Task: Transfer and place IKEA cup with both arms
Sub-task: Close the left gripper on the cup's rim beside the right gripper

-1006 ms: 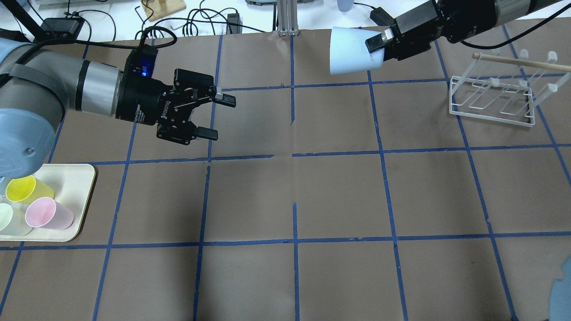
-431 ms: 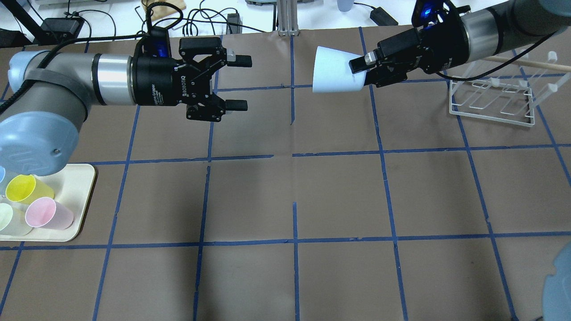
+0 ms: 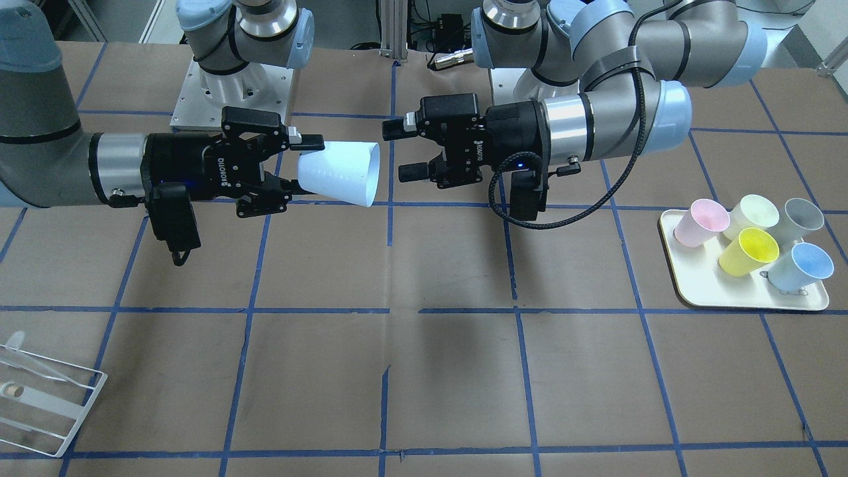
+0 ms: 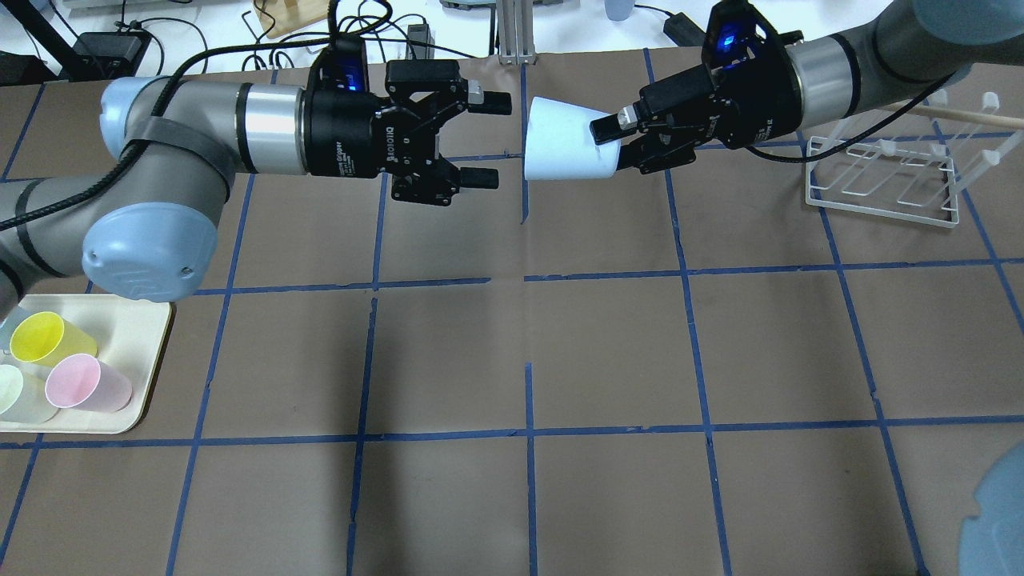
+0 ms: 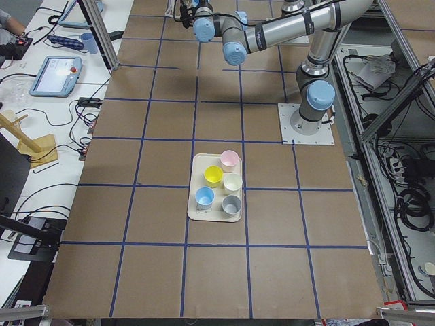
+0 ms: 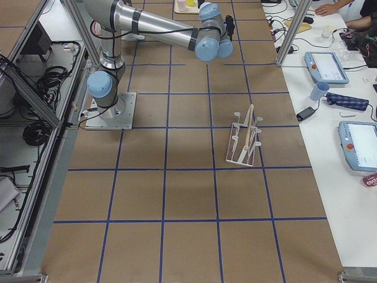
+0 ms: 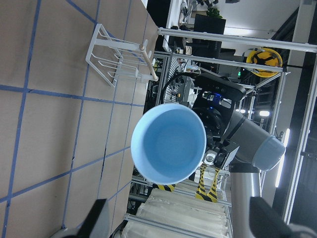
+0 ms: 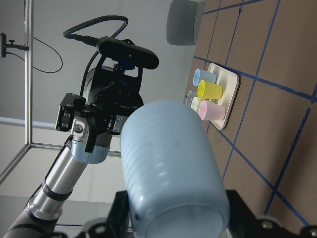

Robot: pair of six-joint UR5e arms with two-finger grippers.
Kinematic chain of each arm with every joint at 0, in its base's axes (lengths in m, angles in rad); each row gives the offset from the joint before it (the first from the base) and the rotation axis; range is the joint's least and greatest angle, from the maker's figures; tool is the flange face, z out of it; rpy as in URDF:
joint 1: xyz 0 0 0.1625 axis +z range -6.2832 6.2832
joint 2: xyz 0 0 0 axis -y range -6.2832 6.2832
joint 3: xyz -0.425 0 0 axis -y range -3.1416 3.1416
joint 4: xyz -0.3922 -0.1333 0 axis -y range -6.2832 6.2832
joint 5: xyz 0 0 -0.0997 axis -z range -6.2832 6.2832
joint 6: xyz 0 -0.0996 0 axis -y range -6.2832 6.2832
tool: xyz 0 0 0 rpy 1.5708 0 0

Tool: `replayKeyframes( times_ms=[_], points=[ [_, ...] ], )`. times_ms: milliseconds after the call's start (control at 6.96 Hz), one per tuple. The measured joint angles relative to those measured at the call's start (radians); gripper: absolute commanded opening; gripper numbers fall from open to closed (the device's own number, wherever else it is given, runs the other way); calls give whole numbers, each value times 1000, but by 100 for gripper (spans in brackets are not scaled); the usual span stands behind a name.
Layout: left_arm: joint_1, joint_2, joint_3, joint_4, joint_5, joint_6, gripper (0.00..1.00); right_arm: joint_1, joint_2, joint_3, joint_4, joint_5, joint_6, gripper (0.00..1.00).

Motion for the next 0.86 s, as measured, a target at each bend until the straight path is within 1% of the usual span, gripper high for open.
replayKeyframes(
  times_ms=[144,862],
  points=[
    [-15,-9,2,34,1,-25,100,9,0,3,16,4,0,8],
    [-20,-7,7,103,7,-46,100,20,2,6,30,5,3,8]
  ],
)
